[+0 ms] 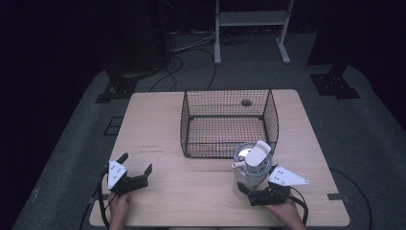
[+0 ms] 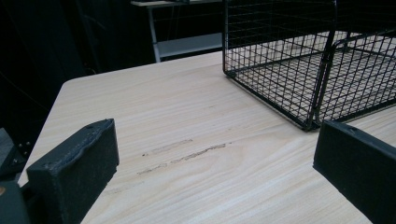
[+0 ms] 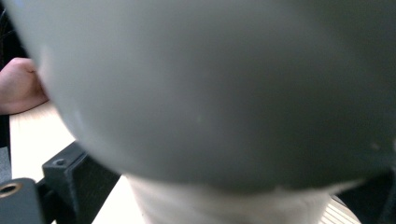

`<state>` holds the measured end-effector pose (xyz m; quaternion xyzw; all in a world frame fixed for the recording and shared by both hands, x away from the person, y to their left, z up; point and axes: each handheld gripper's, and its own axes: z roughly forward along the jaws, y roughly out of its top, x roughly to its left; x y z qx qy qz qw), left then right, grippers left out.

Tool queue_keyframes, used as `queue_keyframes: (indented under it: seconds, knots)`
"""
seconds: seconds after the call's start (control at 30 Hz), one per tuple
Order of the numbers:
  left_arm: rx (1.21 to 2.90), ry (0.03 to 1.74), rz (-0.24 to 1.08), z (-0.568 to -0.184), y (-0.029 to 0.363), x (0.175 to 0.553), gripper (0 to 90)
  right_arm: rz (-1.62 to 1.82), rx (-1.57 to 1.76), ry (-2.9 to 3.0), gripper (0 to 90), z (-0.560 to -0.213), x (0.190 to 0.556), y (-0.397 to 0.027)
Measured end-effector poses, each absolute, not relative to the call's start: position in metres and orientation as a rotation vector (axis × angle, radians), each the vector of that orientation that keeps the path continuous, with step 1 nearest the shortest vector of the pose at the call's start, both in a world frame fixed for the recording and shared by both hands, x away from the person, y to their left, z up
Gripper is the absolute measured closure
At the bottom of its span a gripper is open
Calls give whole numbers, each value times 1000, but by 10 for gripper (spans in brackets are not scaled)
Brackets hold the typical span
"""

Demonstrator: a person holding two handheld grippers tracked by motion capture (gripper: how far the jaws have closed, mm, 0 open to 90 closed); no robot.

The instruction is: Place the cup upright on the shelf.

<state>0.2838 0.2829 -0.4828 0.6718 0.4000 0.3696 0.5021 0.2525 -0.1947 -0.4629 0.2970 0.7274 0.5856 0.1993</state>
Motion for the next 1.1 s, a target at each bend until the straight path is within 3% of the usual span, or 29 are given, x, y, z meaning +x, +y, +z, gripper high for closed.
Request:
queue_keyframes:
  seconds: [1.1]
  knots:
    - [1622, 967, 893, -483, 283, 284, 0, 1679, 813, 2040, 93, -456, 255, -197]
